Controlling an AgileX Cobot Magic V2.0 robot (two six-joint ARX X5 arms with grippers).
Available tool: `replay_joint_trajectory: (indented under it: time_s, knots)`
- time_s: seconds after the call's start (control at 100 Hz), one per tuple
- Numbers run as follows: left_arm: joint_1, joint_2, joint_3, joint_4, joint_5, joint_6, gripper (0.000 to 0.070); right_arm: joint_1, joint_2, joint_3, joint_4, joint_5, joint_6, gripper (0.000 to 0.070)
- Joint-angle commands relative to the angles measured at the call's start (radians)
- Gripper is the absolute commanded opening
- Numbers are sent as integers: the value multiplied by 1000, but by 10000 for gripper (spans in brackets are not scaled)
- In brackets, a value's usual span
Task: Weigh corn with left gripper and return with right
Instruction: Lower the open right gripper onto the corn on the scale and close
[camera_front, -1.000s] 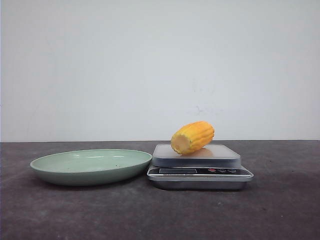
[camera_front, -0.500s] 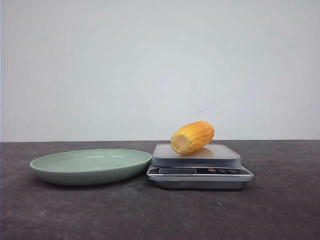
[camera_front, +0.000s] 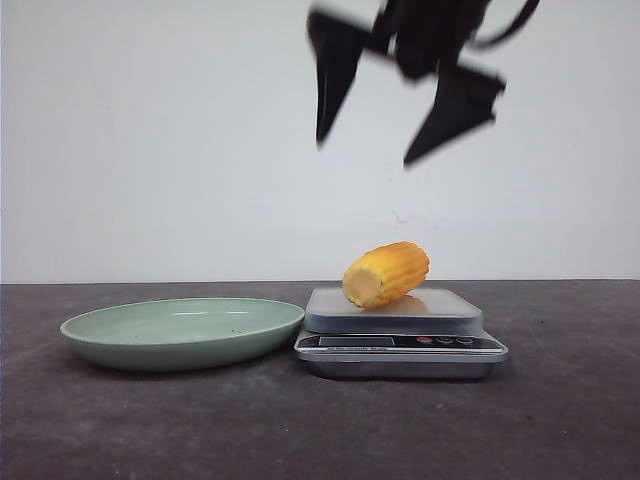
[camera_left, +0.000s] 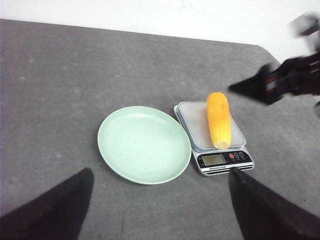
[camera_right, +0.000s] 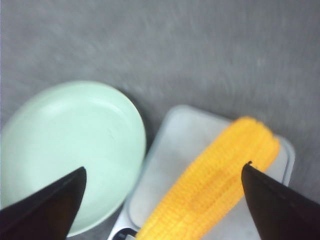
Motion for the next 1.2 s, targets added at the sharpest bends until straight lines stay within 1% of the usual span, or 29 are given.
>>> replay_joint_trajectory:
  time_s: [0.0,0.09,0.22,0.4,0.53,0.62,0.65,0.75,0.83,0.97,1.07,1.19]
  knots:
    - [-10,0,11,13,-2,2,522,8,44,21,7,8,41,628]
    - [-10,0,11,10,-2,2,522,8,94,21,4,21,50,628]
    - [-10,0,11,-3,-3,2,522,8,136,21,-34,90,70,627]
    - [-10,0,10,-3,-3,8,522,-1,167,21,-64,126,77,627]
    - [-10,0,10,-3,-3,15,521,-8,168,21,-63,131,92,625]
    - [-10,0,10,-3,-3,24,521,-13,168,21,-63,130,100,579]
    - [-10,0,10,-3,-3,25,521,-17,168,21,-66,130,101,576]
    - [-10,0,10,-3,-3,25,521,-28,168,21,-66,89,113,576]
    - [-10,0,10,-3,-3,25,522,-30,168,21,-65,83,122,571]
    - [-10,0,10,-4,-3,26,521,-31,168,21,-71,50,126,440]
    - [-10,0,10,-6,-3,25,521,-30,168,21,-71,21,141,364]
    - [-10,0,10,-11,-3,26,521,-21,168,20,-91,18,170,274]
